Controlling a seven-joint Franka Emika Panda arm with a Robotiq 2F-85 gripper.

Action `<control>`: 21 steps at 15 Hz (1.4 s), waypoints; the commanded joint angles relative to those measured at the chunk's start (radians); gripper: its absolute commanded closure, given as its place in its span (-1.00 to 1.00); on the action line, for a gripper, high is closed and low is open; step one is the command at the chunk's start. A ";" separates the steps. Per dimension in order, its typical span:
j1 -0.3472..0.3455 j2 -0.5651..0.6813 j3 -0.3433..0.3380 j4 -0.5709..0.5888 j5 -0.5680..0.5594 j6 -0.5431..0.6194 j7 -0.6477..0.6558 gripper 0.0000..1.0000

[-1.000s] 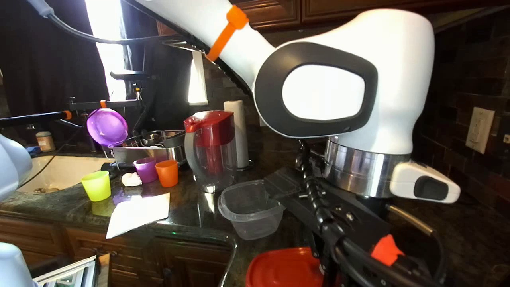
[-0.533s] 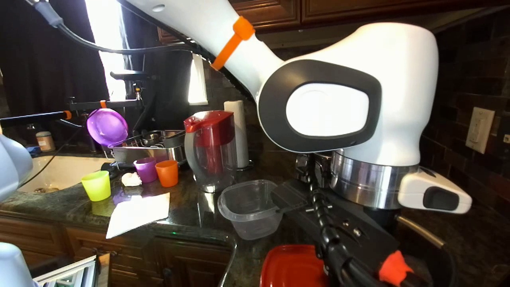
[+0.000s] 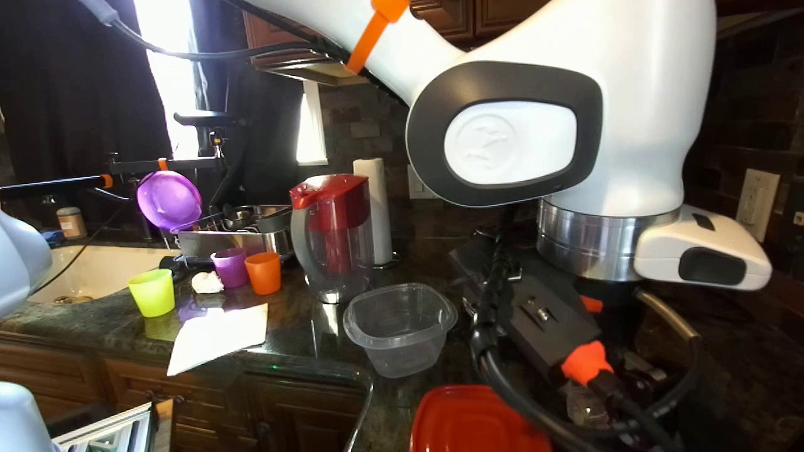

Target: Open the lunchbox, place the clear packet inside, then close the lunchbox

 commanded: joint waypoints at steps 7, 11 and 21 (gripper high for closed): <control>0.008 0.139 0.045 0.132 0.066 0.097 0.269 -1.00; 0.000 0.216 0.061 0.202 0.064 0.057 0.312 -1.00; -0.010 0.333 0.090 0.293 0.056 0.013 0.342 0.17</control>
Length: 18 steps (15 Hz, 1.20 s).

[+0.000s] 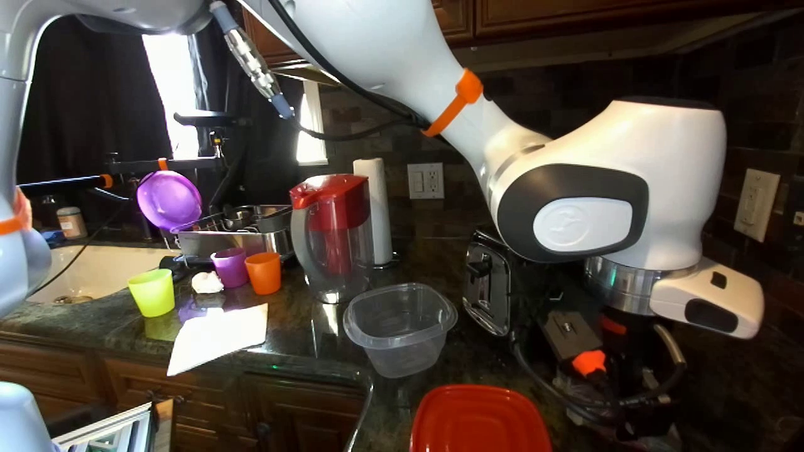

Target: Open the lunchbox, place the clear packet inside, then close the lunchbox

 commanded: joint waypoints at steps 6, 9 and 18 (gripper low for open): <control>-0.015 0.011 0.008 0.047 -0.018 -0.080 0.023 0.97; -0.016 0.001 0.008 0.048 -0.020 -0.105 0.016 1.00; -0.010 -0.155 0.007 -0.053 -0.045 -0.145 -0.061 0.98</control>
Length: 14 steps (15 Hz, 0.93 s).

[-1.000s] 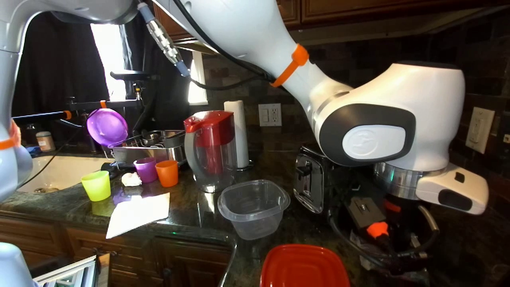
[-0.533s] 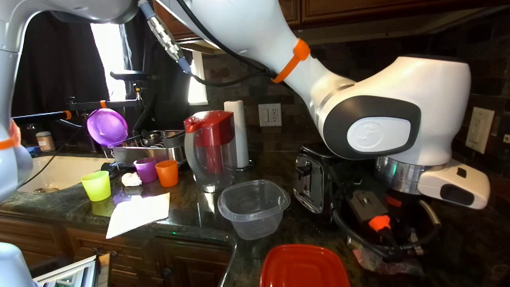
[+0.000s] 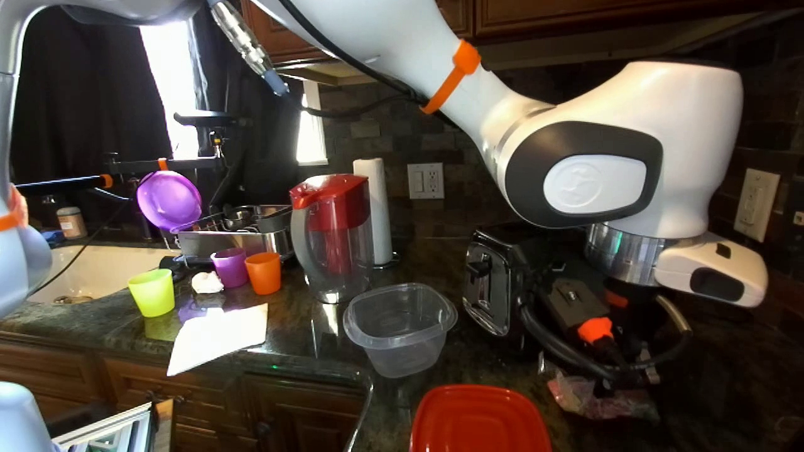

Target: Open the lunchbox, place the clear packet inside, then close the lunchbox

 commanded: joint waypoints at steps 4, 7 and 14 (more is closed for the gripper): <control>0.009 -0.301 0.018 -0.226 -0.041 -0.043 -0.188 0.98; 0.031 -0.457 0.016 -0.333 -0.049 -0.114 -0.285 0.98; 0.137 -0.691 0.015 -0.475 -0.052 -0.300 -0.395 0.98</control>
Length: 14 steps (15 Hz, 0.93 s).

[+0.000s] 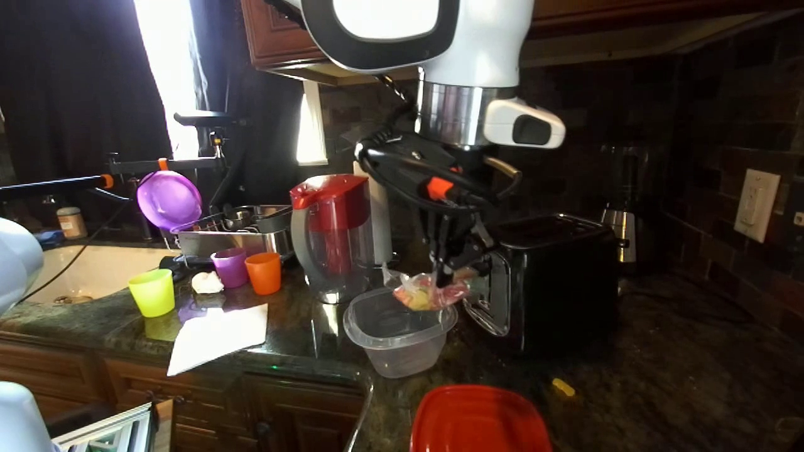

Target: Open the lunchbox, place the clear packet inside, then close the lunchbox

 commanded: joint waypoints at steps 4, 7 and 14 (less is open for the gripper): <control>0.122 -0.092 0.019 -0.121 0.015 -0.001 0.017 0.98; 0.157 -0.054 0.033 -0.126 0.027 0.018 0.031 0.98; 0.183 0.028 0.042 -0.112 0.034 0.107 0.035 0.98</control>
